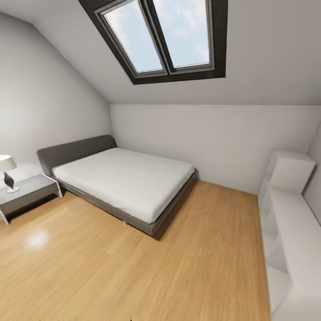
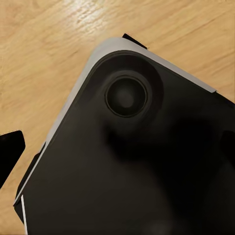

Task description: Attach the digital camera to the camera tripod in the bedroom.

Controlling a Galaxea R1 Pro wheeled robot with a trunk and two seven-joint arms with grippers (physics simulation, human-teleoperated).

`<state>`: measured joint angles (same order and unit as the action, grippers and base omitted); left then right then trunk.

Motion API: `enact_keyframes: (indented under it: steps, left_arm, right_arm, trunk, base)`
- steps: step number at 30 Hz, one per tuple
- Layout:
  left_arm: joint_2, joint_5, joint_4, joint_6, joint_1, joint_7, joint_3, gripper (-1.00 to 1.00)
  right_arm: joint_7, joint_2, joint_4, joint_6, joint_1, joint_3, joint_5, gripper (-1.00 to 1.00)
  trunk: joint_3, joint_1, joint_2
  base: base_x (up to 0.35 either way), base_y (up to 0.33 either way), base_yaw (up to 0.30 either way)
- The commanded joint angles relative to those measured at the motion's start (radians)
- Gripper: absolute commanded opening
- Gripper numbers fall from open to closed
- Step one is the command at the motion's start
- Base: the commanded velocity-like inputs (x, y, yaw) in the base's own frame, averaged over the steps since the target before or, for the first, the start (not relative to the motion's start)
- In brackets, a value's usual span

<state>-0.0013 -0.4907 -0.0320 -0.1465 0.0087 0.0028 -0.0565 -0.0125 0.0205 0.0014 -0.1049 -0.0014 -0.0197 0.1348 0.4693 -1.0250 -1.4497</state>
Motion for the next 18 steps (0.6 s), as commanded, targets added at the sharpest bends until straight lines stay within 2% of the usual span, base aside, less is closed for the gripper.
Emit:
enact_keyframes:
  steps: [1, 18]
  left_arm:
    - [0.000, 0.003, -0.002, -0.001, 0.001, 0.000, -0.005, 1.00]
    - [0.000, 0.006, -0.002, -0.002, 0.000, 0.000, -0.003, 1.00]
  right_arm:
    - [-0.001, 0.000, 0.000, -0.003, 0.000, -0.003, 0.009, 1.00]
    - [-0.001, 0.001, 0.000, -0.003, 0.000, -0.003, 0.009, 1.00]
  trunk:
    - [0.001, 0.000, 0.000]
    - [0.001, 0.000, 0.000]
  base:
    - [0.000, 0.000, 0.274]
    - [0.000, 0.000, 0.264]
